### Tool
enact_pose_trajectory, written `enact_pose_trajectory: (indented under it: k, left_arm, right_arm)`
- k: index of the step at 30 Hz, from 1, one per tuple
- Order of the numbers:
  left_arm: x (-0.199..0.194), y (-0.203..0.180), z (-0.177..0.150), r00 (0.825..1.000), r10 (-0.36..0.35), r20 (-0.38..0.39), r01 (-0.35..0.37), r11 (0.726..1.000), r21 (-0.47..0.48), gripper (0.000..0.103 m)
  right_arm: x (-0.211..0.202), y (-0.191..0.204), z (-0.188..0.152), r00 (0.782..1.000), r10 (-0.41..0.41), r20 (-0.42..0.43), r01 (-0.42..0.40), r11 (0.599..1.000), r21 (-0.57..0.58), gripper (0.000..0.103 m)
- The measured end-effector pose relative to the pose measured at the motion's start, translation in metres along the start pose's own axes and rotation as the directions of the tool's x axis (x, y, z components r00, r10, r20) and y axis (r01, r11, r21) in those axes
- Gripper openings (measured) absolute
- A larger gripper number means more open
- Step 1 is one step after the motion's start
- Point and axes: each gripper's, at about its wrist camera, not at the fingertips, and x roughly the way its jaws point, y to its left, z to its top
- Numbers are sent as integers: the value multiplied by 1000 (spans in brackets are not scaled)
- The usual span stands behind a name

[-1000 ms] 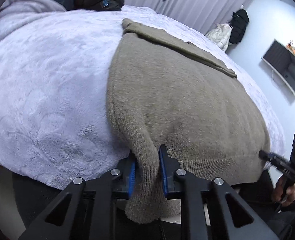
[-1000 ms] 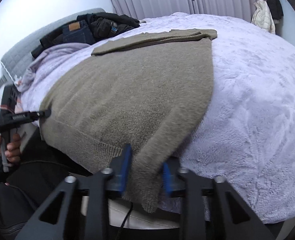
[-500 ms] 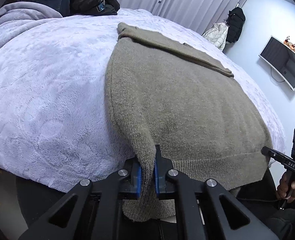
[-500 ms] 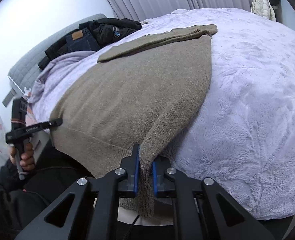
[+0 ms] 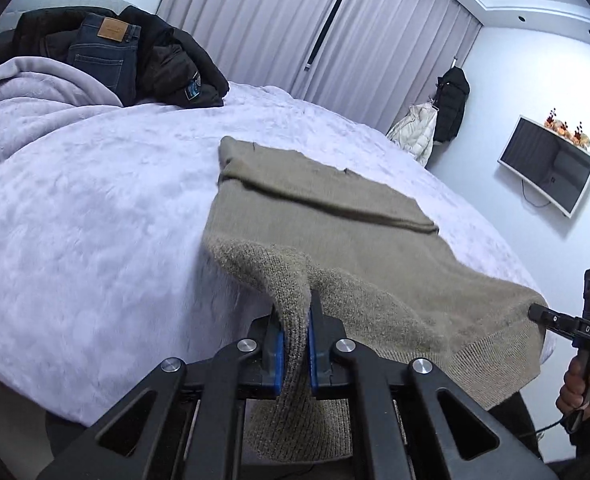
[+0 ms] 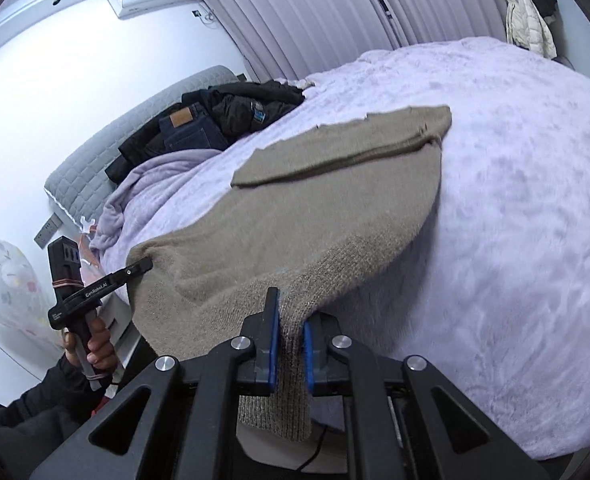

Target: Fold small clothes

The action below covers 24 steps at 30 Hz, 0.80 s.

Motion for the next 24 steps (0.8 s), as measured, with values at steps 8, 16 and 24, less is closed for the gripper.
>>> enact_pose_trajectory:
  k: [8,16,24]
  left_arm:
    - [15,10,48,997,-59,43,65,989,-136,10]
    - [49,-3,97,998,-37,46,43,992,-122,10]
    - [88,-3,136,999,-37,16,38,992,-121,10]
  right_arm:
    - [-3,-11,49,992,41,120,-54,993,102,10]
    - [18,-36,100,982,28,188,-65,979,193,10]
    - [47,-49,145,982,-3,187,-33,982,187,10]
